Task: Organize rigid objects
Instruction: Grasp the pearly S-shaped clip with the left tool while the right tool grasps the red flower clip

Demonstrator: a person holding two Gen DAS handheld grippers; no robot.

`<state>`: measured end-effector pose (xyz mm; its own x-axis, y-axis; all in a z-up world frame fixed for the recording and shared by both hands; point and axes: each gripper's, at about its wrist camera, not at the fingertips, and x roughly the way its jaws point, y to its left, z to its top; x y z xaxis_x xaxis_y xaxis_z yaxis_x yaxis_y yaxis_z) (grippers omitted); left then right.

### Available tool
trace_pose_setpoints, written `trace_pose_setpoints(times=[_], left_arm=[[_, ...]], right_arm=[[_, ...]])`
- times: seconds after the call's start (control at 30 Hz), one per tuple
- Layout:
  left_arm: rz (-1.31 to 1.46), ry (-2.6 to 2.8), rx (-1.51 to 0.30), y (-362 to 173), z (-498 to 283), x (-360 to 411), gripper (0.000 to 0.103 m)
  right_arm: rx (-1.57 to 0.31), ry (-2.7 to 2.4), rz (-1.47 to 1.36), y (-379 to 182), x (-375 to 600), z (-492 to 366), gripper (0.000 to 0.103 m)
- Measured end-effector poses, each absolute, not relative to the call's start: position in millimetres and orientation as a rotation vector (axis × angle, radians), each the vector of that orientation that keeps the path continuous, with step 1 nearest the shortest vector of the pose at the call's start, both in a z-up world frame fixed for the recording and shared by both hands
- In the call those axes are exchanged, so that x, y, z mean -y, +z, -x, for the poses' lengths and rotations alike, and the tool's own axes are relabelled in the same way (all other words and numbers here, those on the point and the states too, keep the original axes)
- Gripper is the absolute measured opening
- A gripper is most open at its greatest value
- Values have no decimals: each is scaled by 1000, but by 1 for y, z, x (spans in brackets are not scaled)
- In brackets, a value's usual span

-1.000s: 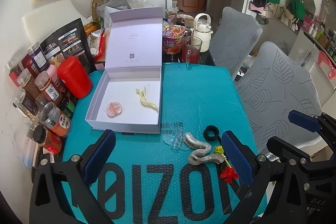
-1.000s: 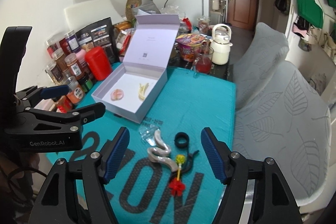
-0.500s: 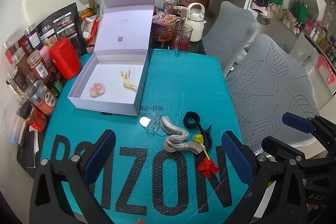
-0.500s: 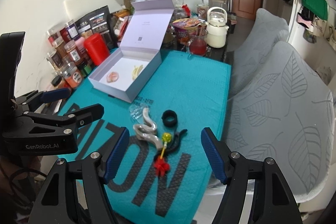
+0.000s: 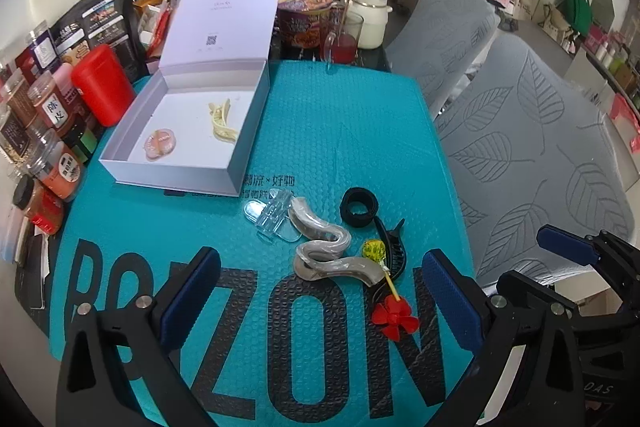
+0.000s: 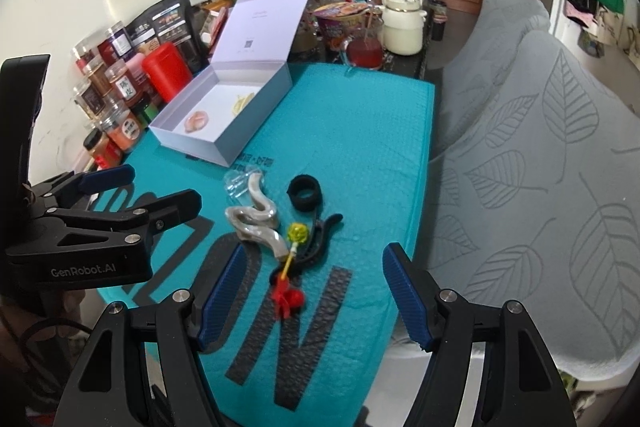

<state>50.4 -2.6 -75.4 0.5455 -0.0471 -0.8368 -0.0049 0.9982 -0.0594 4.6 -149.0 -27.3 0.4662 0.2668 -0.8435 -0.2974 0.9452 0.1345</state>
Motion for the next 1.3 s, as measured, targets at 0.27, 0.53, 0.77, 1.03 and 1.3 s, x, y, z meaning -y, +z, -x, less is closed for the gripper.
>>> trace_pose_setpoints(times=[0.27, 0.53, 0.77, 1.03, 1.3], left_arm=[[43, -96, -1041, -112, -66, 5, 103], [34, -167, -1081, -142, -83, 8, 103], [62, -209, -1116, -162, -99, 6, 103], [30, -170, -1168, -182, -116, 10, 103], [69, -191, -1234, -204, -121, 10, 103]], right_arm=[[-1089, 326, -2, -71, 150, -5, 71], [-1157, 284, -65, -108, 157, -1, 71], [-1182, 249, -123, -124, 162, -1, 71], [-1178, 231, -115, -126, 159, -8, 71], [-1186, 223, -115, -129, 159, -12, 71]])
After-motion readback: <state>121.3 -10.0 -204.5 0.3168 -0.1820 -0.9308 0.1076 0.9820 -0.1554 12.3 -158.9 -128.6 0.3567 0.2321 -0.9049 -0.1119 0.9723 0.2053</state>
